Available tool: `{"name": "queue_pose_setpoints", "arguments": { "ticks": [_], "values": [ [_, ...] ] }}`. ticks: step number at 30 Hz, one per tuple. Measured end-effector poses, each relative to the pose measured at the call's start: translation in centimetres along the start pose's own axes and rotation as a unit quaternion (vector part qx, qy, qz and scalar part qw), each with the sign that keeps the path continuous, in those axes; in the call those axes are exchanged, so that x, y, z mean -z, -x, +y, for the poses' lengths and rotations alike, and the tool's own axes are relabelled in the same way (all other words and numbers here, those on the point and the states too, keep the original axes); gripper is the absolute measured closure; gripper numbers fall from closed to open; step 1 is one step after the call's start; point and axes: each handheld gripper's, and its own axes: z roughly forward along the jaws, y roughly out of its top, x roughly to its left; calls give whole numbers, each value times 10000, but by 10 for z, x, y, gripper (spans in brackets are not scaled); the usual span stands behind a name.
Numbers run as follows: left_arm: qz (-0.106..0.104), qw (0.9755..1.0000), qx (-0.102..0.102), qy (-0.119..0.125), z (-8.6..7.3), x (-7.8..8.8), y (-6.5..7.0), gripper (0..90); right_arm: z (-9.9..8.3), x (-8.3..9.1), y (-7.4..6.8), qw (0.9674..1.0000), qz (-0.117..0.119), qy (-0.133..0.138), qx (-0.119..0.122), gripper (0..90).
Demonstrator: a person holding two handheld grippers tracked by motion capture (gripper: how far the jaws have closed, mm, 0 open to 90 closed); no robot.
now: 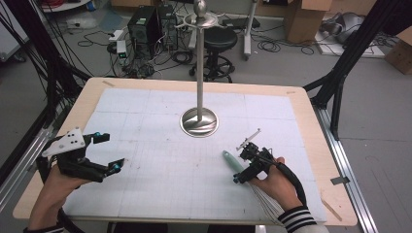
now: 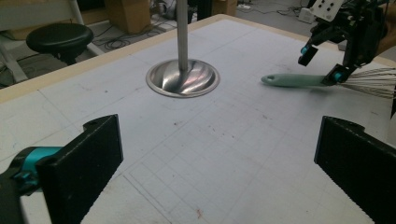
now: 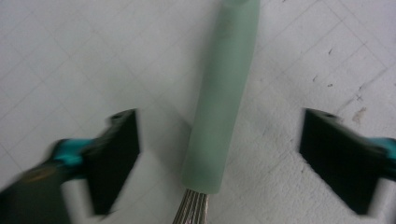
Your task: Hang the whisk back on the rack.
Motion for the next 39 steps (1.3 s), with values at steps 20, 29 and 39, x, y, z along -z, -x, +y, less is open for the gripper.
{"name": "queue_pose_setpoints", "arguments": {
  "ticks": [20, 29, 39],
  "values": [
    [-16, 10000, -25, -24, 0, -1, 1, 17, 5, -11, 1, 9989, 137, -452, -68, 447],
    [-12, 10000, -43, -35, 0, -1, 1, 17, 11, -15, 0, 9978, 71, -648, -137, 626],
    [-14, 10000, -40, -34, 0, -2, 2, 17, 13, -15, 1, 9966, 126, -721, -378, 689]
  ]
}}
